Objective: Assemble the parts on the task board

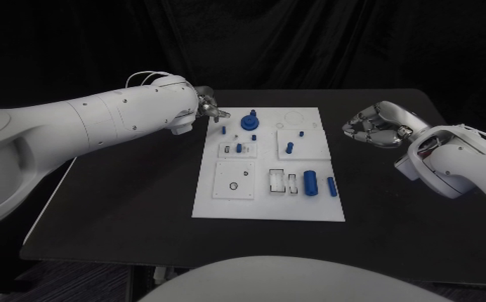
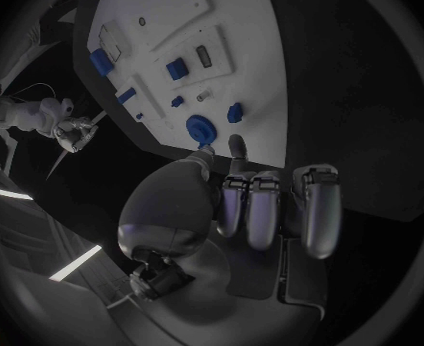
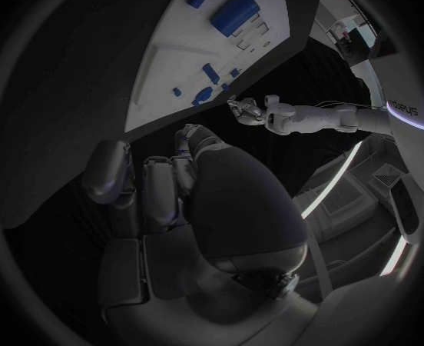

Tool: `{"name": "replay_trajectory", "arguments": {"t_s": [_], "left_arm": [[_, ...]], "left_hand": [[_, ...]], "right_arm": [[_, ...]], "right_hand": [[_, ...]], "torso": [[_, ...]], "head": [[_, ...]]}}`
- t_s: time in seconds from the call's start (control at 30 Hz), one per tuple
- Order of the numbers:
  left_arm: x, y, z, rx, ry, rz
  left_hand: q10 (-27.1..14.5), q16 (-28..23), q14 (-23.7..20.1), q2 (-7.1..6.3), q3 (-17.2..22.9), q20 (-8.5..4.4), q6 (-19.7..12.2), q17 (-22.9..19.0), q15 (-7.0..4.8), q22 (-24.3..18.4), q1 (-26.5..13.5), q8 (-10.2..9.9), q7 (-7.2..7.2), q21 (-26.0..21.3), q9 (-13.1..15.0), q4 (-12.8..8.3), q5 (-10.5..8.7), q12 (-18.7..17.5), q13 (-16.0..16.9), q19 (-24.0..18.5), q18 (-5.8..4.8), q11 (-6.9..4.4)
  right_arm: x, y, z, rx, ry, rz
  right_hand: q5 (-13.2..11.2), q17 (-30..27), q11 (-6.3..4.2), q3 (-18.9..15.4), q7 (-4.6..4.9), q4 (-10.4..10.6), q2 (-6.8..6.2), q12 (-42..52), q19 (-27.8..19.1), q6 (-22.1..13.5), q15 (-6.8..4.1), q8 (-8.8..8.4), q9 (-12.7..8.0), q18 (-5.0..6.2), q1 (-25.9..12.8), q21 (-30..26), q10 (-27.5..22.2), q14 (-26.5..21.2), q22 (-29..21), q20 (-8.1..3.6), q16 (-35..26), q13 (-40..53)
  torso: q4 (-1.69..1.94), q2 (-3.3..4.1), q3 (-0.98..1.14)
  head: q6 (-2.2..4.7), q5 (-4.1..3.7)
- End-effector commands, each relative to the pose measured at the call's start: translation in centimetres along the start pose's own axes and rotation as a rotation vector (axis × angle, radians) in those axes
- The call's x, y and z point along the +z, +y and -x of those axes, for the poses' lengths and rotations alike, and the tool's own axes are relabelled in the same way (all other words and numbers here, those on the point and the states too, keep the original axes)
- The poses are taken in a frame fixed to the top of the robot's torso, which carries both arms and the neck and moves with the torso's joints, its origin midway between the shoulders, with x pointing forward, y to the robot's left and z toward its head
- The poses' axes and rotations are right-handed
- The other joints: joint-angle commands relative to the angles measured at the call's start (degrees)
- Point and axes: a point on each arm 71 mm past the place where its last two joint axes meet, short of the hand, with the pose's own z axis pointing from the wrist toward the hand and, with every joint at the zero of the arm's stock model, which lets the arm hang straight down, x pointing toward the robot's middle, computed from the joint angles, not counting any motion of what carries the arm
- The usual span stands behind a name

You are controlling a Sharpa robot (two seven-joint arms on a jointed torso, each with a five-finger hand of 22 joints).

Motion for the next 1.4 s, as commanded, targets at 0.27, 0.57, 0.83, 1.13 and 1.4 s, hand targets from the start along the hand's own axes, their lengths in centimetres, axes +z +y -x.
{"name": "replay_trajectory", "arguments": {"t_s": [0.27,0.57,0.83,1.13,1.4], "left_arm": [[0.3,-0.1,-0.6,0.022,0.042,0.001],[0.4,-0.2,-0.8,0.023,0.047,-0.002],[0.6,-0.2,-1.2,0.025,0.058,-0.003],[0.9,-0.1,-1.7,0.027,0.074,0.002],[1.1,0.0,-2.4,0.028,0.086,0.002]], "left_hand": [[5.94,-0.06,5.85,0.13,-0.66,0.03,0.54,15.09,-0.23,7.87,-0.77,-0.32,-0.07,-0.14,-0.16,0.48,-0.31,0.21,15.08,0.87,-0.03,-0.3],[5.94,-0.06,5.85,0.16,-0.87,0.05,0.27,15.09,-0.22,7.66,-0.76,-0.72,-0.01,-0.31,-0.38,0.64,-0.18,0.21,15.08,0.7,0.03,-0.26],[5.94,-0.06,5.85,0.29,-1.02,0.11,-0.04,15.09,-0.13,7.32,-0.39,-1.34,0.11,-0.61,-0.78,0.62,0.09,0.21,15.08,0.4,0.14,-0.16],[5.94,-0.06,5.85,0.63,-1.09,0.29,-0.69,15.09,0.1,6.67,0.49,-2.43,0.44,-1.21,-1.39,0.35,0.64,0.21,15.08,-0.18,0.34,0.12],[5.94,-0.06,5.85,0.9,-1.07,0.47,-1.16,15.09,0.28,6.38,1.06,-3.03,0.65,-1.51,-1.63,0.1,1.38,0.21,15.08,-0.46,0.43,0.32]], "right_arm": [[0.0,0.0,-0.2,-0.002,0.006,-0.01],[-0.1,0.0,-0.1,-0.002,0.006,-0.012],[-0.1,0.0,-0.2,-0.002,0.008,-0.012],[-0.1,-0.1,-0.2,-0.002,0.012,-0.015],[-0.1,-0.1,-0.2,-0.002,0.014,-0.015]], "right_hand": [[0.08,-0.08,0.1,0.33,0.06,0.12,-0.02,-0.26,-0.18,-0.46,0.06,-0.3,0.07,0.93,-0.51,-0.3,-0.35,1.46,1.49,0.21,-0.29,-0.08],[0.08,-0.08,0.1,0.33,0.06,0.12,-0.02,-0.26,-0.18,-0.46,0.06,-0.3,0.07,0.93,-0.51,-0.3,-0.35,1.46,1.49,0.21,-0.29,-0.08],[0.21,-0.06,0.1,0.49,0.07,0.08,0.01,-0.26,-0.19,-0.53,0.06,-0.38,0.09,0.94,-0.48,-0.36,-0.36,1.45,1.49,0.22,-0.27,-0.07],[0.27,-0.13,0.09,0.55,0.07,0.05,0.03,-0.31,-0.21,-0.54,0.06,-0.4,0.09,0.96,-0.45,-0.42,-0.41,1.43,1.47,0.23,-0.34,-0.14],[0.27,-0.13,0.09,0.55,0.07,0.05,0.03,-0.31,-0.21,-0.54,0.06,-0.4,0.09,0.96,-0.45,-0.42,-0.41,1.43,1.47,0.23,-0.34,-0.14]], "torso": [[-0.04,0.06,-0.07],[0.01,0.05,-0.02],[-0.03,0.08,-0.08],[0.02,0.09,-0.07],[0.01,0.11,-0.11]], "head": [[0.01,0.14],[0.01,0.14],[0.01,0.09],[0.01,0.2],[0.01,-0.06]]}}
